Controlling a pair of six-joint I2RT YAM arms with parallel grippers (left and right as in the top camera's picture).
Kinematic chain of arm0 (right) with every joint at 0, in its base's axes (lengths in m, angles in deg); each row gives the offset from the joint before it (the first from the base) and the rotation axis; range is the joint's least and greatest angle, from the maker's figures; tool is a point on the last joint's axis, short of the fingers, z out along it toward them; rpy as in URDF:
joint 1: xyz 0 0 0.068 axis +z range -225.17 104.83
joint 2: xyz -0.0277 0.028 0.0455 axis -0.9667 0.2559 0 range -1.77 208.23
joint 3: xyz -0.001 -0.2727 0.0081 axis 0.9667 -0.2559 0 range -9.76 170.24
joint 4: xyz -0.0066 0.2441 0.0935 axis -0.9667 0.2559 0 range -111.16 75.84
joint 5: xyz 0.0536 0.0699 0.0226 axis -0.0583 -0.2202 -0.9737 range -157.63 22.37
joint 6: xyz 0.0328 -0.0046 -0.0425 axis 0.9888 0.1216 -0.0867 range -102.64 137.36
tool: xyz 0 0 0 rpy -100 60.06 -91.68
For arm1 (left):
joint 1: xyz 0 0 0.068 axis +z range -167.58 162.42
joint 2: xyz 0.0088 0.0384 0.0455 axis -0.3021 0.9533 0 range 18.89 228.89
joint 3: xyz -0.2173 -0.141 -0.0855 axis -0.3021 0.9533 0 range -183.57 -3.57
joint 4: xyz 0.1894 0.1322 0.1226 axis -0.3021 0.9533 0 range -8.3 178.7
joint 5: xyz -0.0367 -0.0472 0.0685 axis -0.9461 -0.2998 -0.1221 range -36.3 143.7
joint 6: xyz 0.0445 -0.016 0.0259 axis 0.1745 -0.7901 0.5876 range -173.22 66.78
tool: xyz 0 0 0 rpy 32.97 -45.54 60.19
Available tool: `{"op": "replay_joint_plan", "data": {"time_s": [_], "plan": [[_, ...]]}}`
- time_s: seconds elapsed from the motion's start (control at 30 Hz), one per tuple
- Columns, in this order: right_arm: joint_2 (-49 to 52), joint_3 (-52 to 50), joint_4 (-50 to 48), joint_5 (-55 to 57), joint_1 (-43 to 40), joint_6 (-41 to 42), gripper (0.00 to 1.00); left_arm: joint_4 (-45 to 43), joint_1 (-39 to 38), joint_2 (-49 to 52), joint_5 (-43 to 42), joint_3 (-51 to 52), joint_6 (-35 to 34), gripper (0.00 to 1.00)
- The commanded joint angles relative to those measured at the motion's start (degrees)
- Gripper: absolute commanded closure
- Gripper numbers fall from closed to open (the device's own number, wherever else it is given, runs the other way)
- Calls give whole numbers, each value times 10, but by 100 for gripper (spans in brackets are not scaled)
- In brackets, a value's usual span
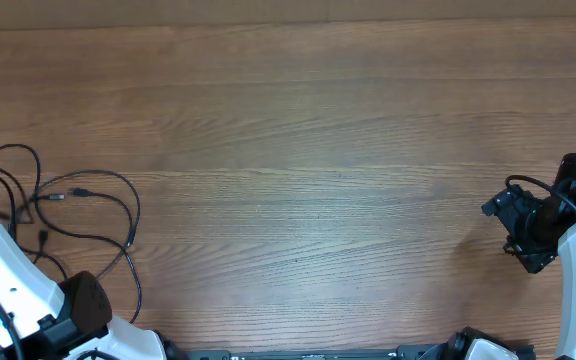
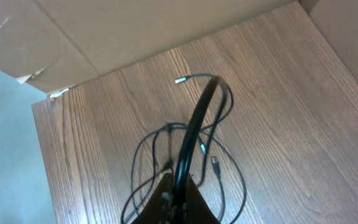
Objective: Untangle cables
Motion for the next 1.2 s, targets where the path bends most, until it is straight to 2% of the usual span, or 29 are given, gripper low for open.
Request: {"op": "replay_joint_plan", "data": {"time_s": [0.0, 0.33, 0.37, 0.43, 0.47, 0.5, 0.57, 1.0, 1.17], "plan": [[-10, 8, 3, -5, -2, -7, 10, 0, 1, 38, -2, 3, -15, 96], [-10, 8, 5, -5, -2, -7, 11, 5, 1, 119, -3, 3, -16, 95], [-10, 8, 6, -5, -2, -7, 11, 6, 1, 124, -4, 3, -15, 87], [-10, 8, 7, -5, -2, -7, 11, 6, 1, 130, -12, 3, -13, 59], [-10, 8, 7, -5, -2, -7, 11, 6, 1, 132, -17, 3, -13, 50], [-10, 8, 7, -5, -2, -7, 11, 6, 1, 132, -21, 3, -13, 44], [-10, 8, 7, -5, -2, -7, 11, 6, 1, 132, -23, 3, -13, 38], [-10, 8, 7, -5, -2, -7, 11, 5, -1, 120, -90, 2, 11, 38], [-10, 8, 5, -5, -2, -7, 11, -13, -8, 106, -176, 2, 63, 38]]}}
